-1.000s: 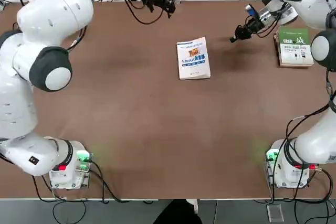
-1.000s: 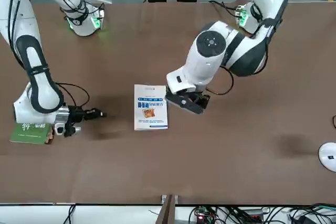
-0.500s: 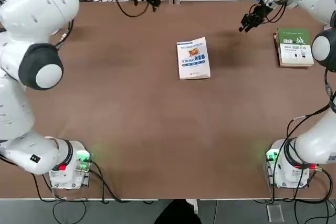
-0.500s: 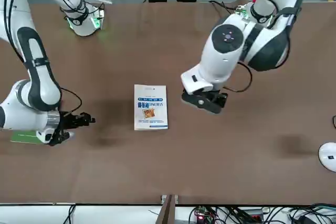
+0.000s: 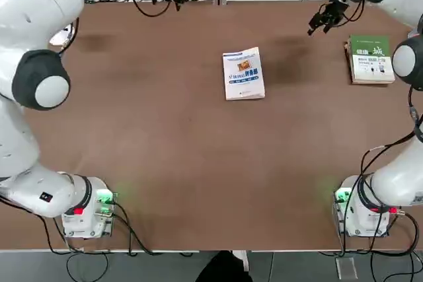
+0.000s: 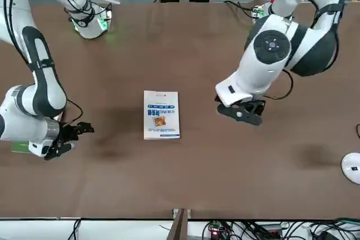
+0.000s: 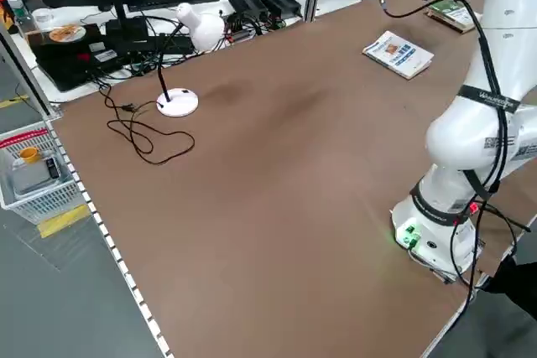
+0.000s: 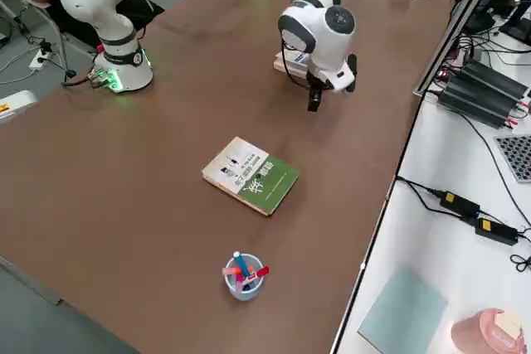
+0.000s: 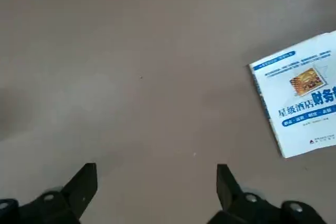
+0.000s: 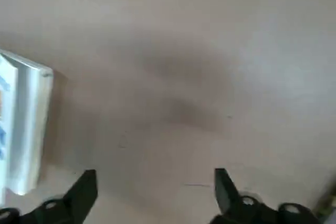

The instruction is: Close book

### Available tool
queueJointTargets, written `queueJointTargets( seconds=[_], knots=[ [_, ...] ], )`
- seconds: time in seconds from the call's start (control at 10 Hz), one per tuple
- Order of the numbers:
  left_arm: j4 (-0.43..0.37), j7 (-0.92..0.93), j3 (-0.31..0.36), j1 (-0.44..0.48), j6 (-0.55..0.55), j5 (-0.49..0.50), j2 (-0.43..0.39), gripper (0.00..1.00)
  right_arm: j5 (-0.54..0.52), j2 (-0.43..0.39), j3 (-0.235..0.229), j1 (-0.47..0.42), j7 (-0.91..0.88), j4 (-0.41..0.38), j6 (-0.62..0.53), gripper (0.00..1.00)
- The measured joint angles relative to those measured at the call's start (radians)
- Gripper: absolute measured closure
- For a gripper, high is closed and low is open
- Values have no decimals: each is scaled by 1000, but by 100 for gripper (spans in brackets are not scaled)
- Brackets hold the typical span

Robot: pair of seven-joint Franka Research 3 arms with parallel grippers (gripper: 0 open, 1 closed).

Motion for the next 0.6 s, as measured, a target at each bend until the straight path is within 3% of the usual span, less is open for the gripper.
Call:
queueJointTargets(
  seconds=[0.4,0.6],
  knots=[
    [-35,0,-6,84,-1,-11,-42,0,-157,-2,-9,-11,4,92,-5,0],
    [-57,1,-8,121,-1,-17,-64,0,-176,-13,-50,16,16,130,-41,0]
  ],
)
